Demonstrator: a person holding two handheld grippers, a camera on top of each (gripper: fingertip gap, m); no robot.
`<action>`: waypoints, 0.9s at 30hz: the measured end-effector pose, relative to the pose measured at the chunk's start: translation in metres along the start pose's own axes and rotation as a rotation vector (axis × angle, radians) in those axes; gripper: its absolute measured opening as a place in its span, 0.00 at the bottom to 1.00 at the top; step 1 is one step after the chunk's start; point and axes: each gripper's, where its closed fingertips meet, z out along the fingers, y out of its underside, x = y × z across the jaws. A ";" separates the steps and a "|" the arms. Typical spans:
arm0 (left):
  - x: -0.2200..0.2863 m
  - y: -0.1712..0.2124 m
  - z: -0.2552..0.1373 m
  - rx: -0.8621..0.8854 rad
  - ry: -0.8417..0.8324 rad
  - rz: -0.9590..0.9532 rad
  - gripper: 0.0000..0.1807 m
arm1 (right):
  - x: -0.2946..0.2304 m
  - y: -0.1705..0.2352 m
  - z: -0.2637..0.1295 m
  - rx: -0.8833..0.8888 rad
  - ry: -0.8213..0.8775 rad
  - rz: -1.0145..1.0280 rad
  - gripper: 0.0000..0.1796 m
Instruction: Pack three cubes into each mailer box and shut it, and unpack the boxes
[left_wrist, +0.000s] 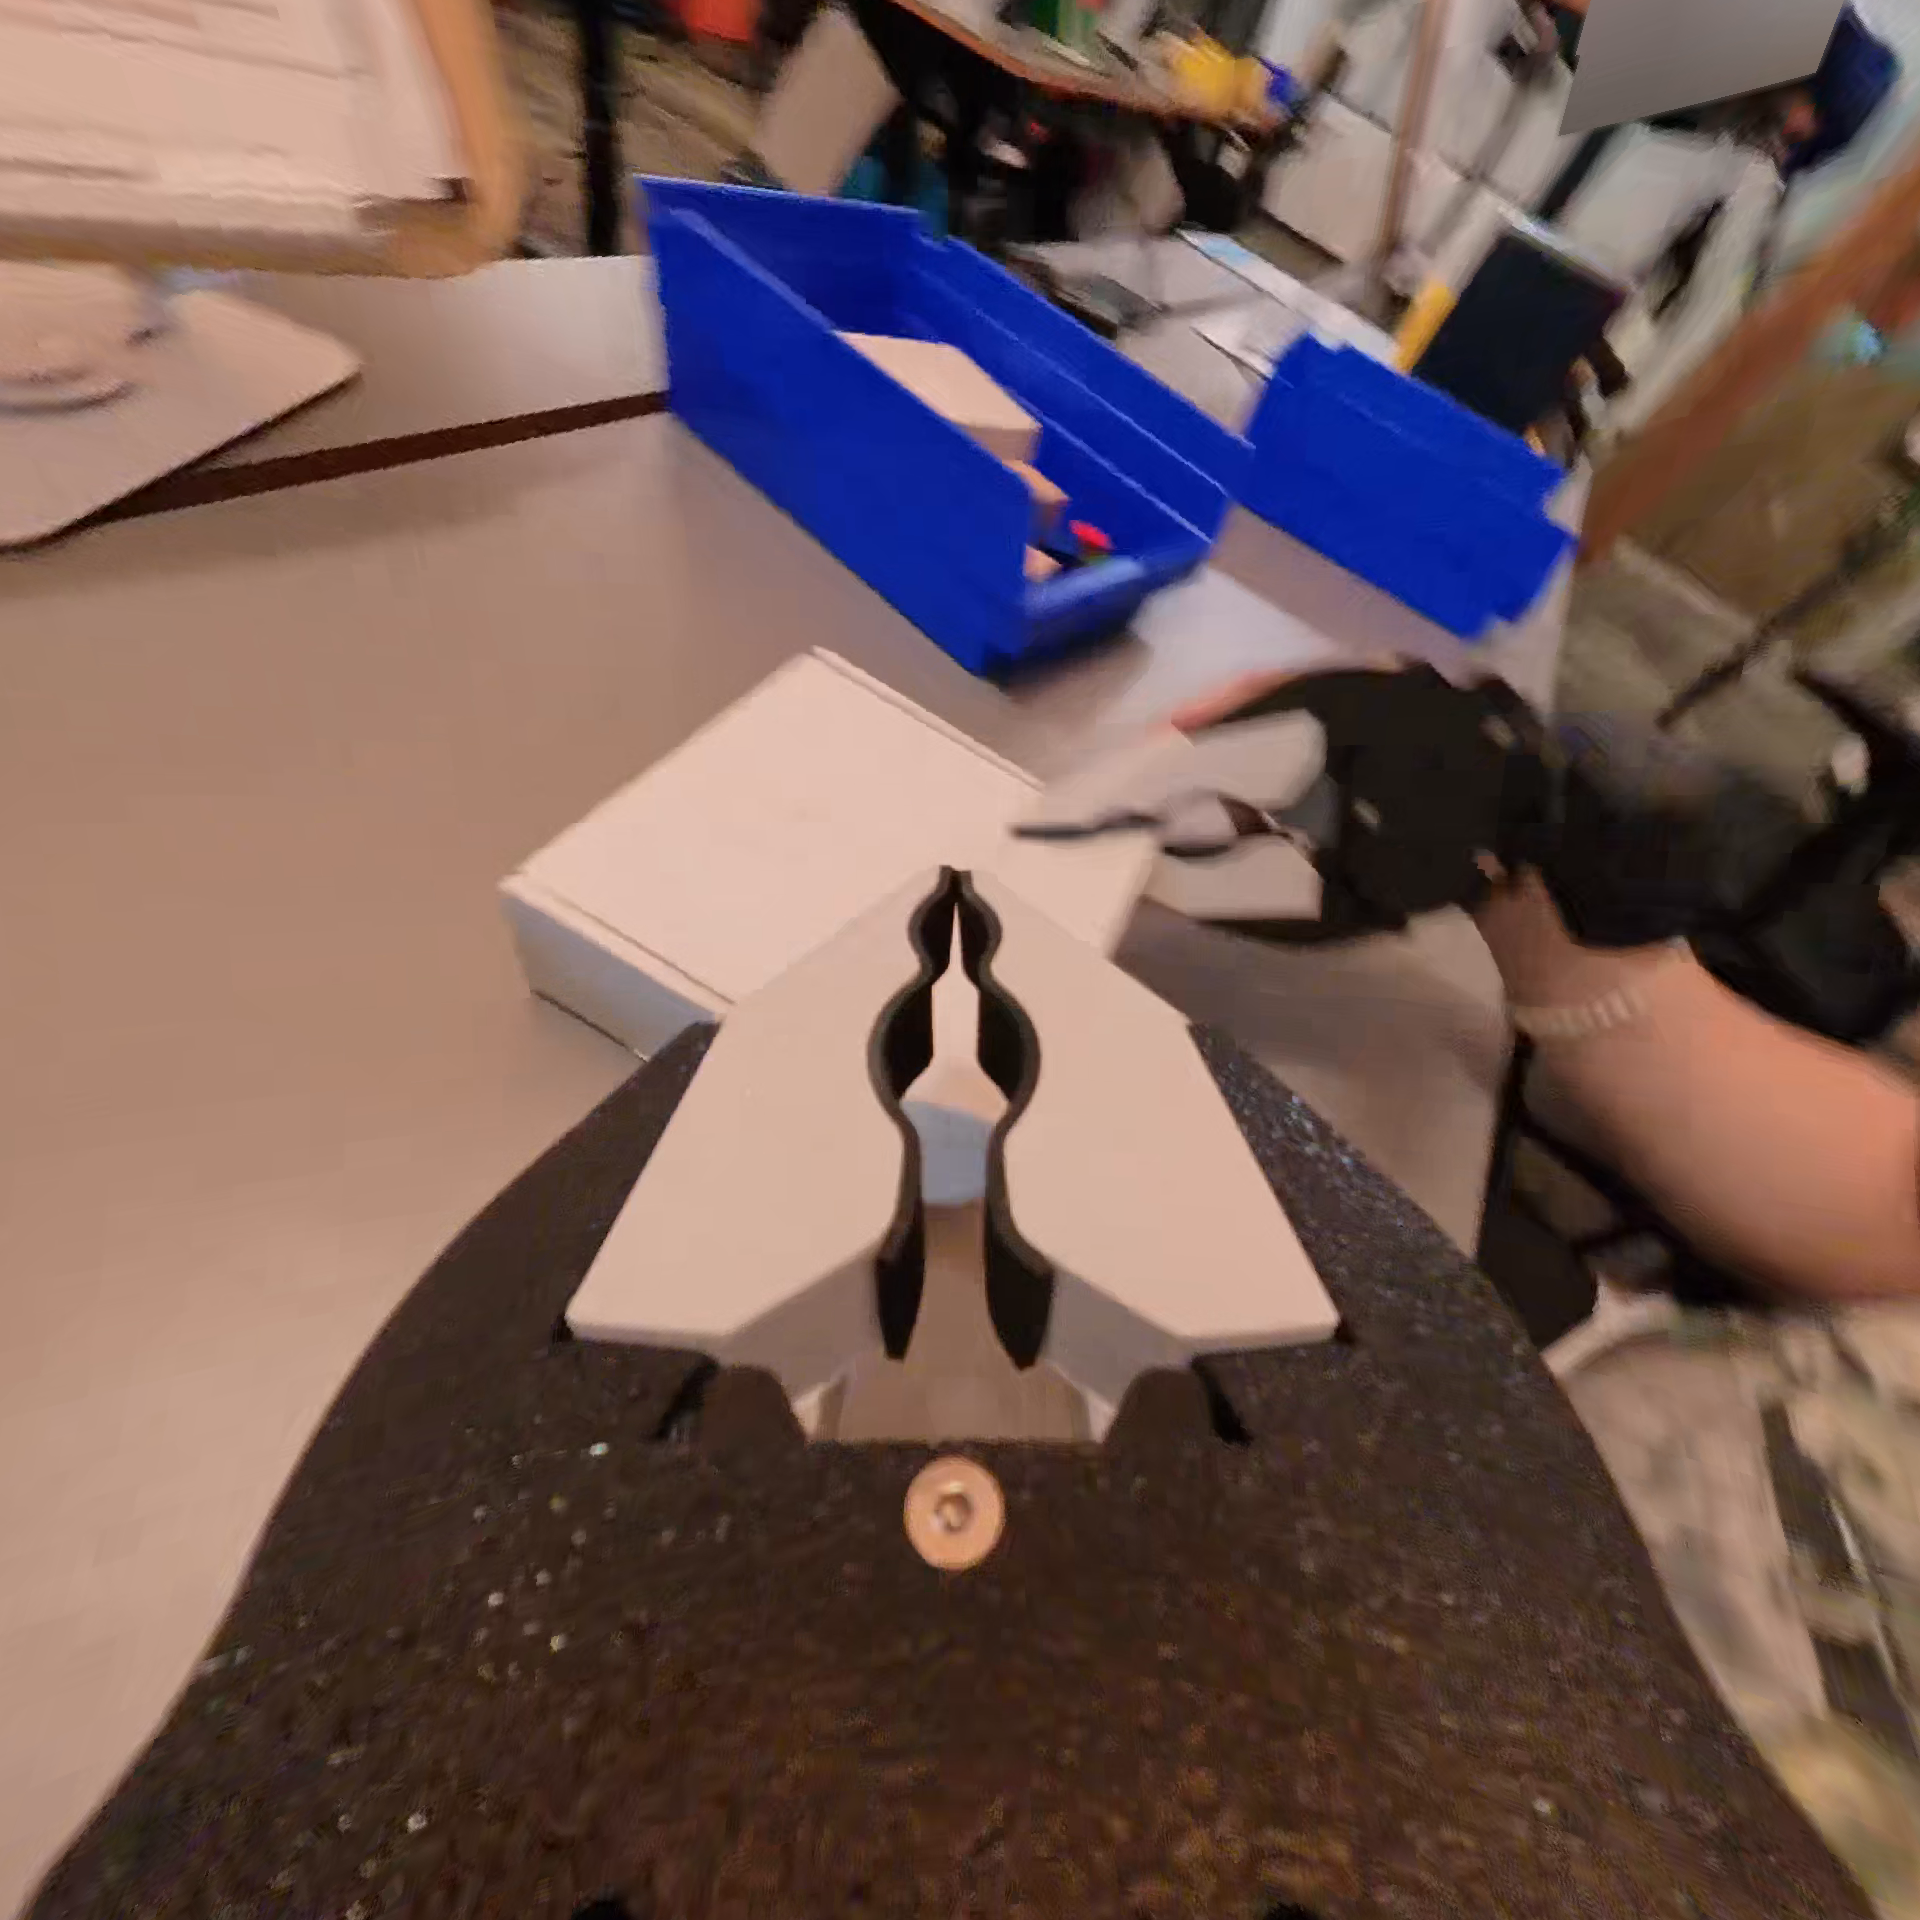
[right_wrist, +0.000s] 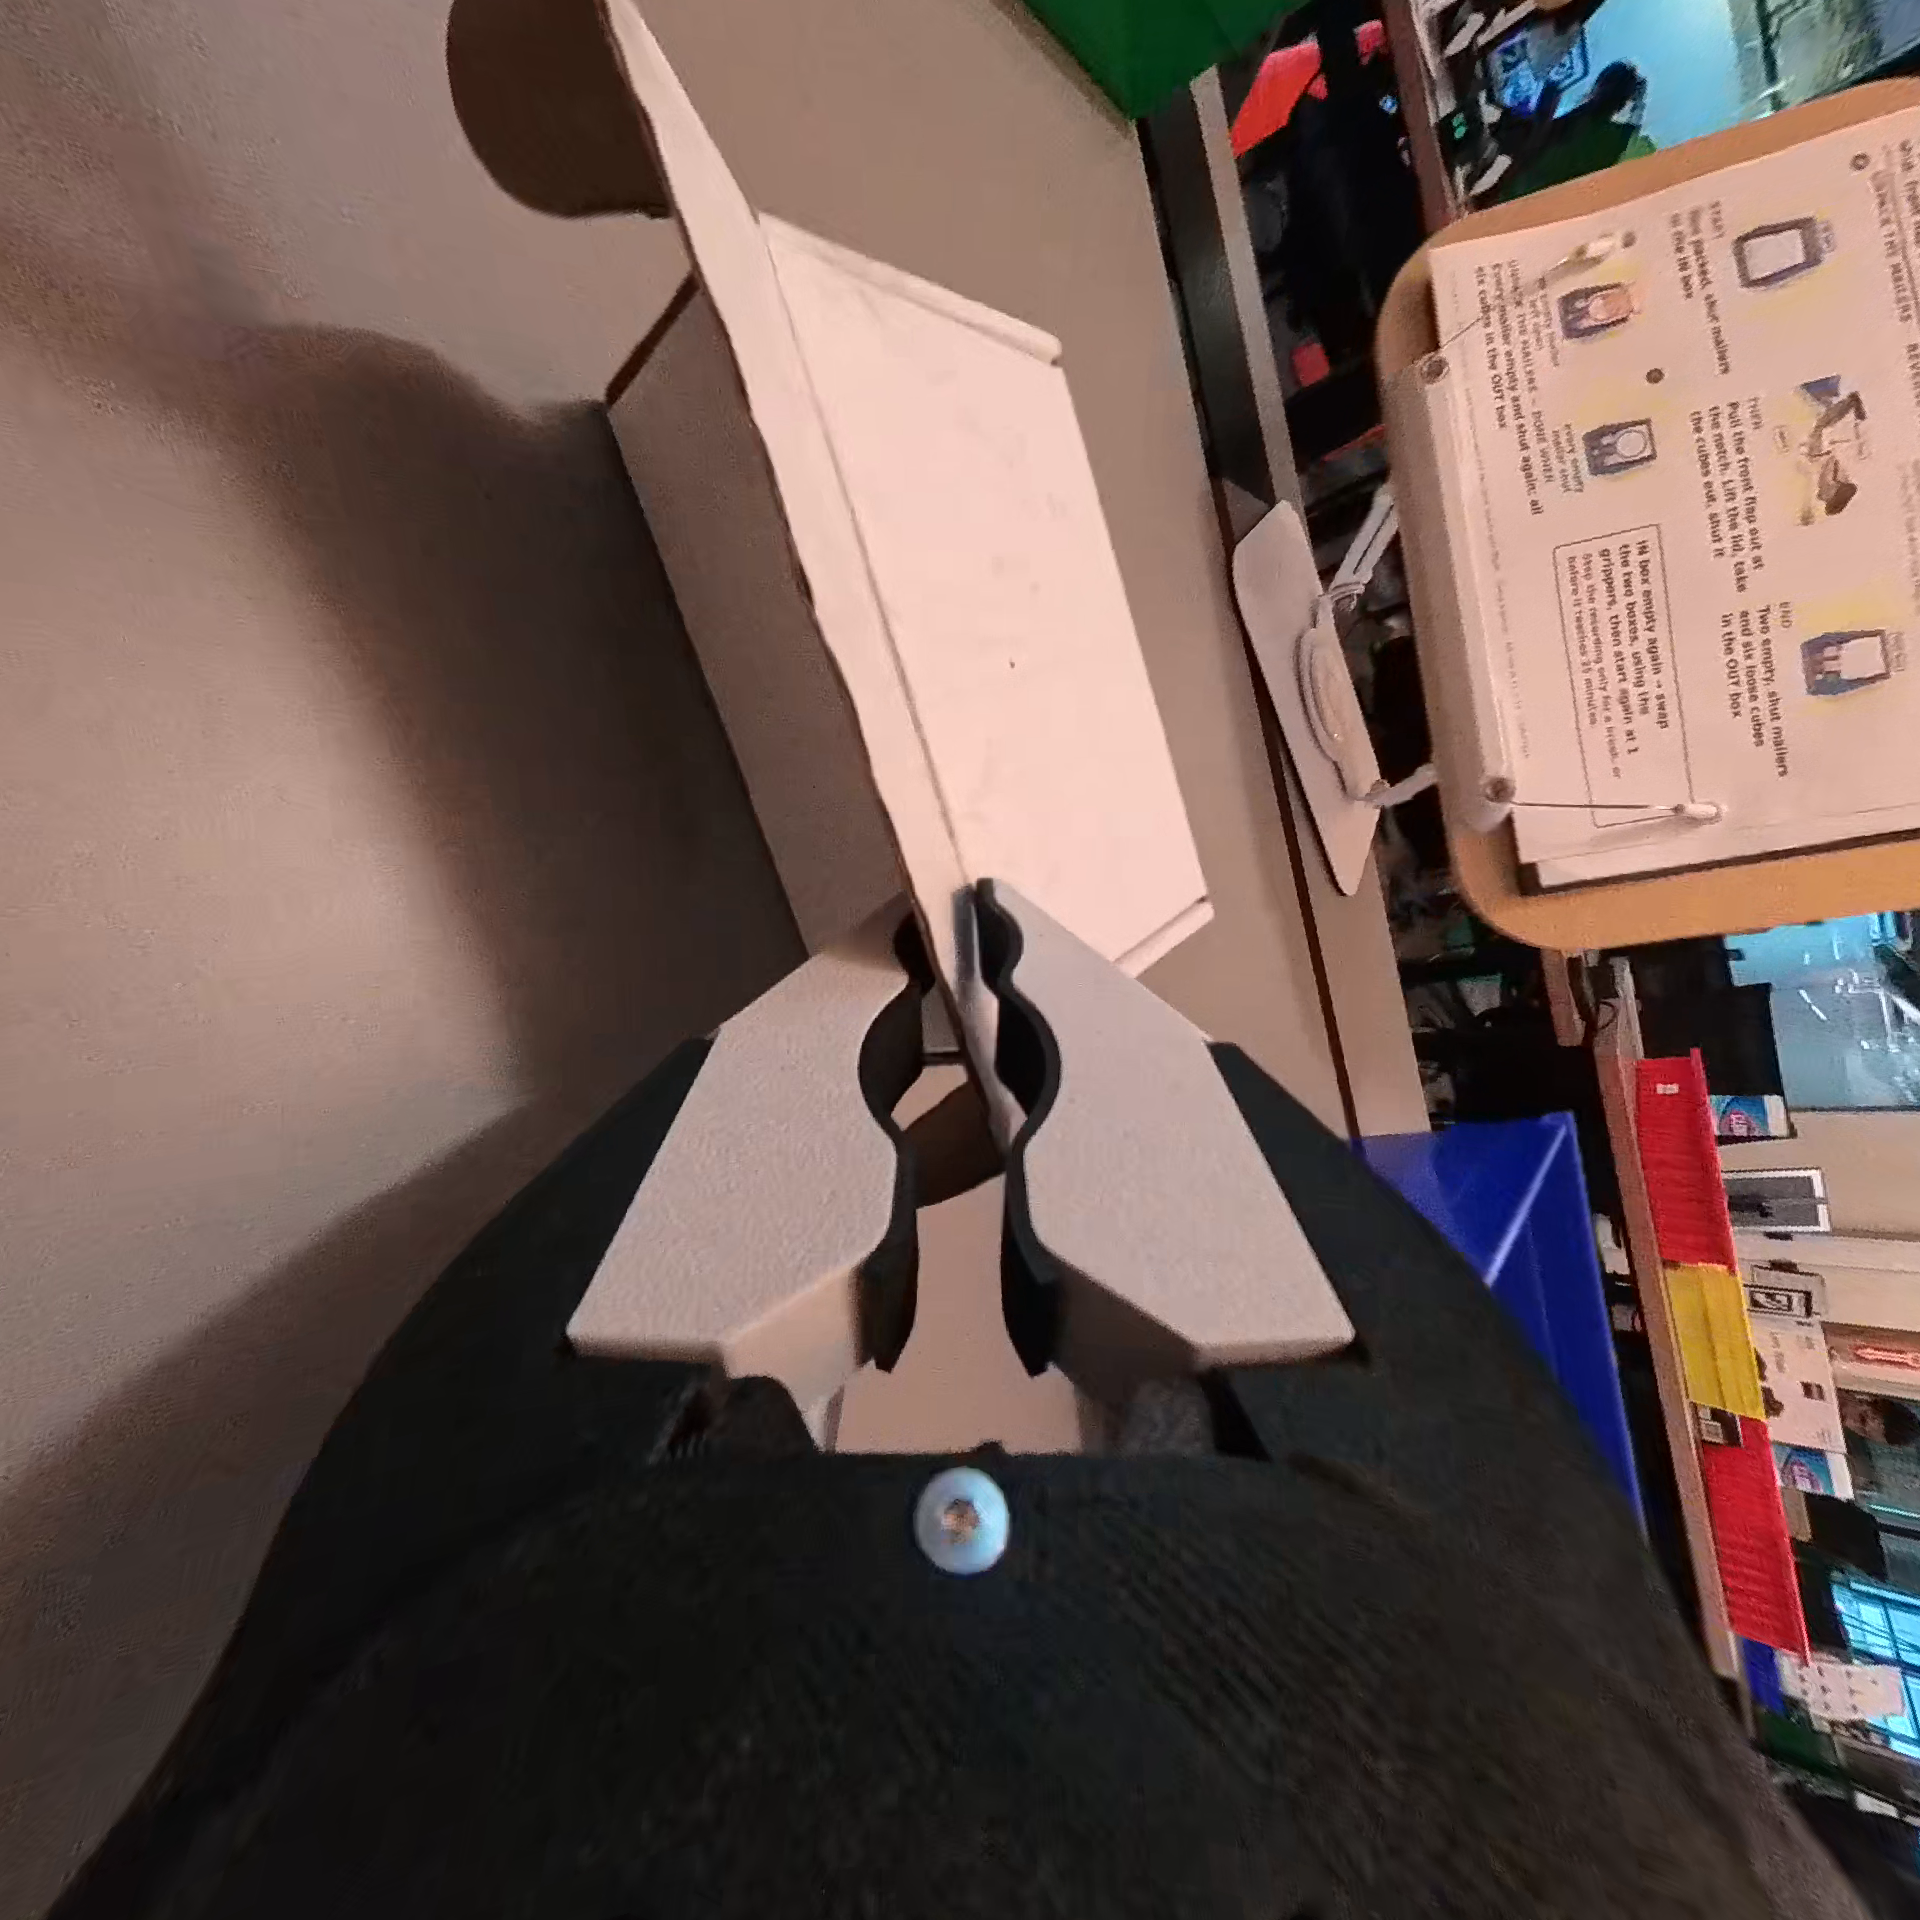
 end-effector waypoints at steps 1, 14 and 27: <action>-0.017 -0.003 0.011 0.010 -0.025 -0.064 0.00 | 0.000 -0.001 0.000 0.013 0.014 0.003 0.02; -0.083 0.031 0.079 -0.141 -0.106 -0.177 0.00 | 0.002 0.038 -0.012 -0.018 0.206 0.276 0.24; -0.085 0.032 0.078 -0.184 -0.165 -0.102 0.00 | -0.007 0.049 -0.009 0.013 0.097 0.282 0.08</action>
